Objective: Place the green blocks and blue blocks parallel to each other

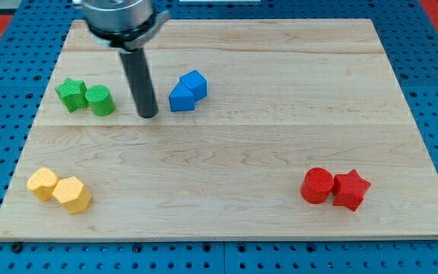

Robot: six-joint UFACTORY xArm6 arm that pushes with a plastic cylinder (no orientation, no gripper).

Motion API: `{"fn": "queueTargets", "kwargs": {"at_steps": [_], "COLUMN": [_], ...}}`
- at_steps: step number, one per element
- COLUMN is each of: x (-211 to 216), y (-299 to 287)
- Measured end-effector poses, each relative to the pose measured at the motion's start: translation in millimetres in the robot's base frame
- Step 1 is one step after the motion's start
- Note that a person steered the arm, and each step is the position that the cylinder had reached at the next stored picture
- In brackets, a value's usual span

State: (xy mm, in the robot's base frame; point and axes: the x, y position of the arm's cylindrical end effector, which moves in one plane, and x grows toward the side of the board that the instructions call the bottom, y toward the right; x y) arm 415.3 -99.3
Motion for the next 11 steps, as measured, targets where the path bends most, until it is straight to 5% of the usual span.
{"fn": "queueTargets", "kwargs": {"at_steps": [3,4,6,7,8,9,11], "x": [-32.6,-48.4,-76.4,-81.9,-58.5,8.1,-2.4], "y": [72.2,13.8,102.5,83.4,19.4,32.5,114.4]}}
